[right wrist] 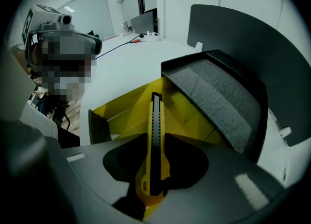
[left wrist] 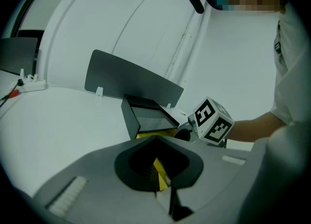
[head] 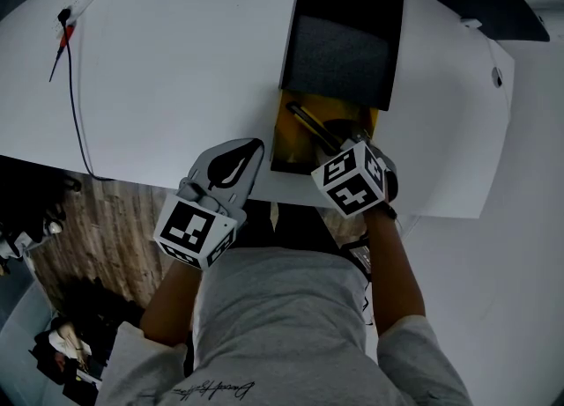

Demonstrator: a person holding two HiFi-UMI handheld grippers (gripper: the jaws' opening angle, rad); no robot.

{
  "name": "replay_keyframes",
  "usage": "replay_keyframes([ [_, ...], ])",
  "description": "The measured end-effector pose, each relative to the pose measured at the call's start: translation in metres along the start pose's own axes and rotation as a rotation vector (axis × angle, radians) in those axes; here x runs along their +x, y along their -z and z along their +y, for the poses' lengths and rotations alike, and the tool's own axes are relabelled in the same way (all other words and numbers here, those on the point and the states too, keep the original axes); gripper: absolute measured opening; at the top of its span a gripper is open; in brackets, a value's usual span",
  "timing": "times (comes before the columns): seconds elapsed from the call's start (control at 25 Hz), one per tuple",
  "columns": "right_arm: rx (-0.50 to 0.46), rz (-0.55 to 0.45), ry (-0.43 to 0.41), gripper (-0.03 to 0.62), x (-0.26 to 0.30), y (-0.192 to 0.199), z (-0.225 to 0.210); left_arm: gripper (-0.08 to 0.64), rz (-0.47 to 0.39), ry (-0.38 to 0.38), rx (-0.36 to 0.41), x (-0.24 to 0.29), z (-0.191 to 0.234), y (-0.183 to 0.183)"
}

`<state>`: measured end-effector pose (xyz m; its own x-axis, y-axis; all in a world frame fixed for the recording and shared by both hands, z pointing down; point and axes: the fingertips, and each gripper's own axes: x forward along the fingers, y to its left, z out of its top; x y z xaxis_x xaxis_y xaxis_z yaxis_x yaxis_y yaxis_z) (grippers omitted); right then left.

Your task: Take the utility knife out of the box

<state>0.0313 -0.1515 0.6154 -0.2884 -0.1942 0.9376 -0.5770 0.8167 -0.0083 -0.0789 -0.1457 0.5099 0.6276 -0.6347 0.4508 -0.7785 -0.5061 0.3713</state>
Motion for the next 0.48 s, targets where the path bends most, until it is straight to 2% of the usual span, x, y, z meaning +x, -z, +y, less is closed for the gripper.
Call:
replay_keyframes([
  [0.48, 0.033, -0.091, 0.002, 0.130, -0.033, -0.007, -0.002, 0.002, -0.018, 0.004, 0.041, -0.004, -0.019, -0.014],
])
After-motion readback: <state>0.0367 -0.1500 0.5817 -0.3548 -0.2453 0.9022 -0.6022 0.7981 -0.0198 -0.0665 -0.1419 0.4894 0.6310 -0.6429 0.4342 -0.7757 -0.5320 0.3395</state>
